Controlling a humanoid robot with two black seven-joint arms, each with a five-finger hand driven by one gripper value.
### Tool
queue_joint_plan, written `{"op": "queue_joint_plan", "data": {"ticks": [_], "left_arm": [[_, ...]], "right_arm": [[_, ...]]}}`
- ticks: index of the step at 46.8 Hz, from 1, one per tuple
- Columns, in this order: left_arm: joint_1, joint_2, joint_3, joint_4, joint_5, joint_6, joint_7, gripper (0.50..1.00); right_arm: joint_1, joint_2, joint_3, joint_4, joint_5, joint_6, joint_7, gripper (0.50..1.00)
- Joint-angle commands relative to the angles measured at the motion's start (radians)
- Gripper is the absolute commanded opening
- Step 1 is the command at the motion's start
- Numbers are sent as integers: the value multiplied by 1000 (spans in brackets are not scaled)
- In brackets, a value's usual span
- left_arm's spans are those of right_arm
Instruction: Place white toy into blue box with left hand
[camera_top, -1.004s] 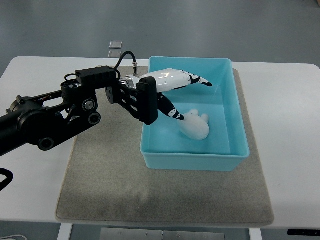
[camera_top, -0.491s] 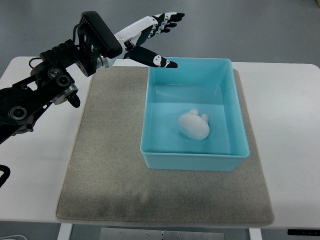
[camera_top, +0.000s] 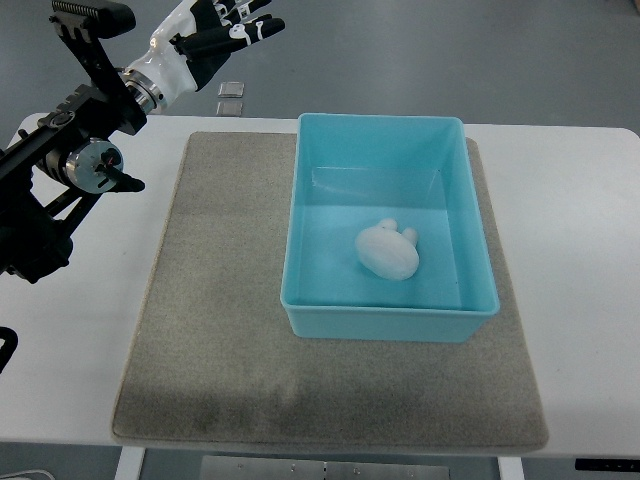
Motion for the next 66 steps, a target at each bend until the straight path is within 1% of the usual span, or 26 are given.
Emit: {"op": "queue_joint_plan", "data": {"ticks": [1, 4, 7, 10, 12, 20, 26, 28, 32, 34, 37, 43, 46, 53, 66], "left_arm": [[2, -3, -1, 24, -99, -20, 10, 994], [18, -8, 1, 51, -252, -50, 10, 992], [32, -11, 8, 79, -417, -101, 10, 994], [34, -10, 17, 101, -503, -141, 10, 994], [35, -11, 19, 114, -508, -153, 10, 994], [46, -11, 2, 165, -529, -159, 9, 996], [71, -11, -13, 171, -563, -162, 9, 999], [86, -11, -13, 171, -584, -179, 9, 999], [104, -10, -12, 173, -610, -240, 9, 996], [111, -8, -9, 173, -612, -250, 9, 996], [115, -10, -10, 179, -615, -233, 7, 996], [115, -13, -15, 200, -621, -127, 10, 999], [115, -14, -15, 208, -665, -100, 10, 996], [117, -22, -12, 206, -817, -92, 12, 999], [123, -23, -12, 200, -828, -109, 12, 996]], "right_arm": [[-1, 0, 0, 1, 0, -1, 0, 936], [1, 0, 0, -1, 0, 1, 0, 936], [-1, 0, 0, -1, 0, -1, 0, 936], [-1, 0, 1, -1, 0, -1, 0, 936], [1, 0, 0, -1, 0, 1, 0, 936], [1, 0, 0, 1, 0, -1, 0, 936], [1, 0, 1, 1, 0, 1, 0, 936], [-1, 0, 0, 1, 0, -1, 0, 936], [1, 0, 0, -1, 0, -1, 0, 936], [-1, 0, 0, 1, 0, 1, 0, 936], [-1, 0, 0, 1, 0, -1, 0, 936], [1, 0, 1, -1, 0, 1, 0, 936], [-1, 0, 1, -1, 0, -1, 0, 936], [-1, 0, 1, -1, 0, 1, 0, 936], [1, 0, 0, 1, 0, 1, 0, 936]]}}
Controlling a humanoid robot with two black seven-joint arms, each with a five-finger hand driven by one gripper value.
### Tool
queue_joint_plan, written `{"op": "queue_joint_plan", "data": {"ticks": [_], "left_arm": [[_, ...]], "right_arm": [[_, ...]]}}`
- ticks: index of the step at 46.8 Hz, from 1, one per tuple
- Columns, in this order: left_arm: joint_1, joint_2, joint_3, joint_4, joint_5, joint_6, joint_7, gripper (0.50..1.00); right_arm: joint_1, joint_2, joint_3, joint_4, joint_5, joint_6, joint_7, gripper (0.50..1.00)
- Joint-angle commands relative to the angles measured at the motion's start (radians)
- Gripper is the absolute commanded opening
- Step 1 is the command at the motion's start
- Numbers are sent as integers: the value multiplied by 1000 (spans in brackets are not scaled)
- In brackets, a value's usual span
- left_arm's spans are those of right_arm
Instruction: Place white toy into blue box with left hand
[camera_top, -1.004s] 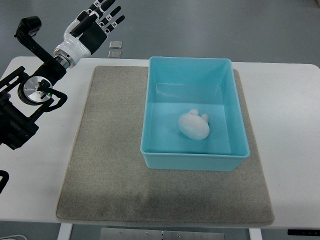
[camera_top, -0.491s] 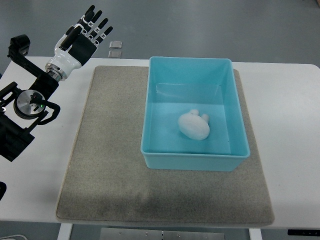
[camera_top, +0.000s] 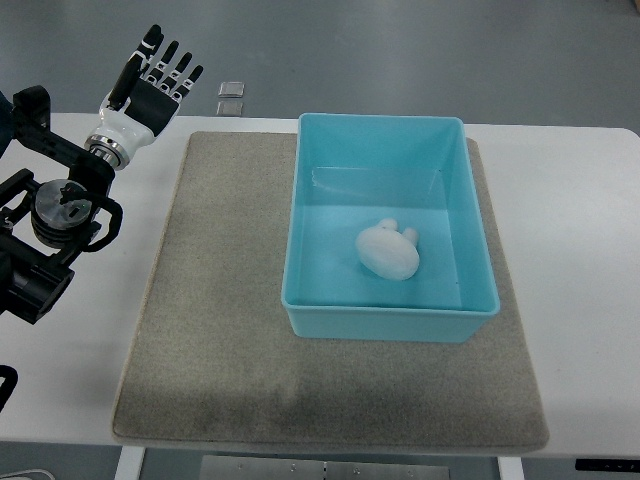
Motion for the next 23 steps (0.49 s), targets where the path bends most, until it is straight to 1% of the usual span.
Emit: {"op": "queue_joint_plan", "data": {"ticks": [1, 23], "left_arm": [[3, 0, 0, -5, 0, -8, 0, 999], [46, -11, -8, -8, -63, -22, -2, 996]], "right_arm": [[0, 0, -1, 1, 0, 1, 0, 936], [-1, 0, 1, -1, 0, -1, 0, 936]]}}
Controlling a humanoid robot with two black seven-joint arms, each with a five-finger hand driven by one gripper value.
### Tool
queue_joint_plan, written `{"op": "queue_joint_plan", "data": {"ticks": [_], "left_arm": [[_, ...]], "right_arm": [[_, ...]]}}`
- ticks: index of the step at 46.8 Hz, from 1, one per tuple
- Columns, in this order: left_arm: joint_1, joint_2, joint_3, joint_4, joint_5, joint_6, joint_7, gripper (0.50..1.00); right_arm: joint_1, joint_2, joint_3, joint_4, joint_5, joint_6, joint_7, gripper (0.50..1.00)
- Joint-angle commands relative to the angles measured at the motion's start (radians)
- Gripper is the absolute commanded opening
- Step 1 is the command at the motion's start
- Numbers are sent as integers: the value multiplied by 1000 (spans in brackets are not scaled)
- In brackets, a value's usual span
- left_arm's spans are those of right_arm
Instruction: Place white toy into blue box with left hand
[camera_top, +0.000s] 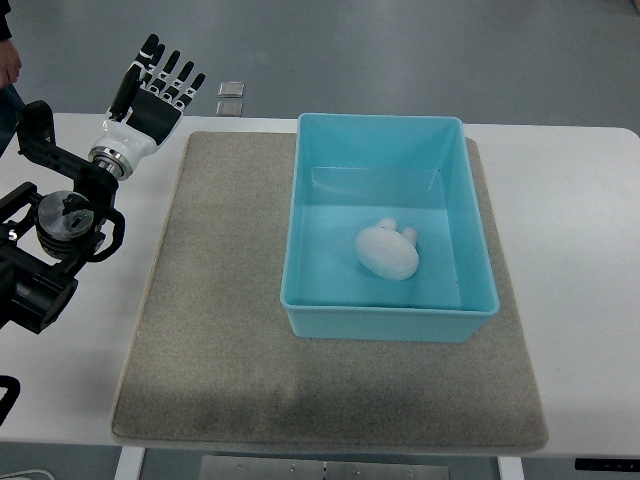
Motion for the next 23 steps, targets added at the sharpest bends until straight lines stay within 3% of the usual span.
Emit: {"op": "queue_joint_plan", "data": {"ticks": [1, 23], "left_arm": [[12, 0, -5, 0, -2, -2, 0, 996], [60, -1, -54, -2, 0, -2, -2, 996]], "right_arm": [[1, 0, 1, -1, 0, 1, 0, 936], [-1, 0, 3, 13, -2, 7, 0, 936]]}}
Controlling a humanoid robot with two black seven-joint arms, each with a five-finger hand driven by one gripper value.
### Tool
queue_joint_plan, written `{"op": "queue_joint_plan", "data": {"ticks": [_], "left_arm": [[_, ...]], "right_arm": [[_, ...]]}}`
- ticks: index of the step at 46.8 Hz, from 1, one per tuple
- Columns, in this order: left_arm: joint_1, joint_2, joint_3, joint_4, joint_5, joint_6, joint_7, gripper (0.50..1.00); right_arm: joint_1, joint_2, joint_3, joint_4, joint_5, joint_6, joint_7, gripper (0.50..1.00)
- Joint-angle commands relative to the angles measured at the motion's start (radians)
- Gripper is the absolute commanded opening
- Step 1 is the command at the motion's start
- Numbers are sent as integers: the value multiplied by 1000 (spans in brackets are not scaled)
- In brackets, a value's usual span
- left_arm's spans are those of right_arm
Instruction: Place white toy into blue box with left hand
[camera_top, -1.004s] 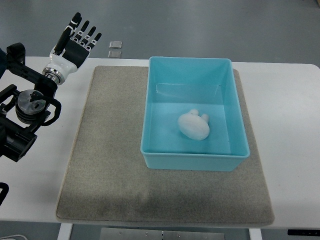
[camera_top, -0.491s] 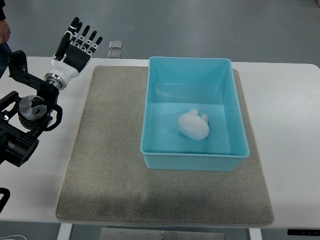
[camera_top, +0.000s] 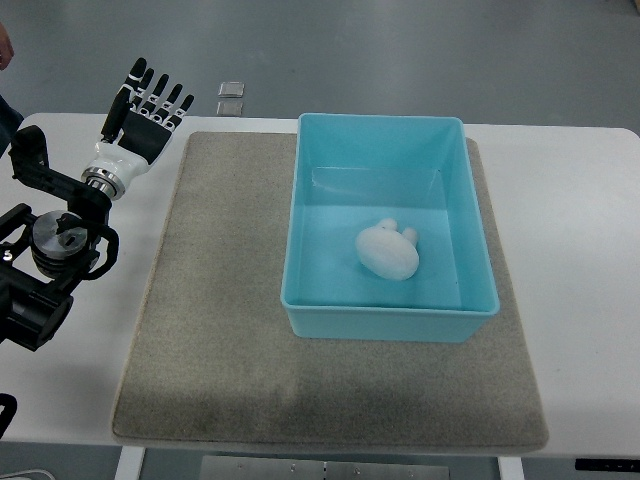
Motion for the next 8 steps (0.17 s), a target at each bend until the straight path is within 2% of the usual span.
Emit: {"op": "queue_joint_plan", "data": {"ticks": [1, 8], "left_arm": [[0, -1, -21, -2, 1, 3, -1, 996], [0, 2, -22, -19, 7, 11, -4, 996]], "right_arm": [[0, 0, 1, 6, -1, 1, 0, 936], [-1, 0, -6, 8, -9, 1, 0, 936]]}}
